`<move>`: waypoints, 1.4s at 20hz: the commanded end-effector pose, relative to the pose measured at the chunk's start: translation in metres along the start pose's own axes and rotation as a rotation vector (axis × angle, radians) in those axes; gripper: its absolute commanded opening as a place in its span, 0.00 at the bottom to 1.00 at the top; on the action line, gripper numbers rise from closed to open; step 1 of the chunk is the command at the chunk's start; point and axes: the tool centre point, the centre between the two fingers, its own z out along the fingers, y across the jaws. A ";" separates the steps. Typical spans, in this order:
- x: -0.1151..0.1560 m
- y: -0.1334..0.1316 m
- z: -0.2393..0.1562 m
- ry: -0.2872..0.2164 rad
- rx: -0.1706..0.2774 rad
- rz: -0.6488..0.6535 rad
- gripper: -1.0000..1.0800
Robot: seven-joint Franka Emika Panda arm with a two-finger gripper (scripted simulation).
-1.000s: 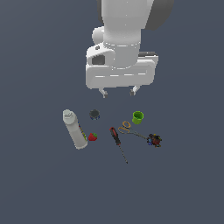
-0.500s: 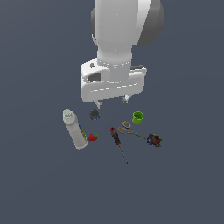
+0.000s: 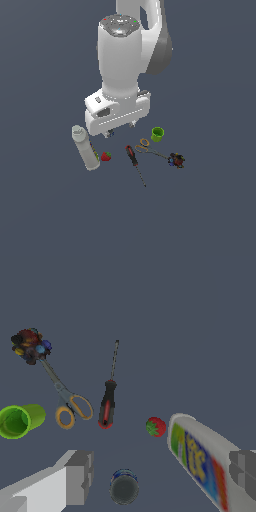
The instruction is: Pick up a designated object from a clutter of objects.
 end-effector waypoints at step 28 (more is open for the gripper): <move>-0.042 0.046 0.150 -0.009 0.042 -0.742 0.96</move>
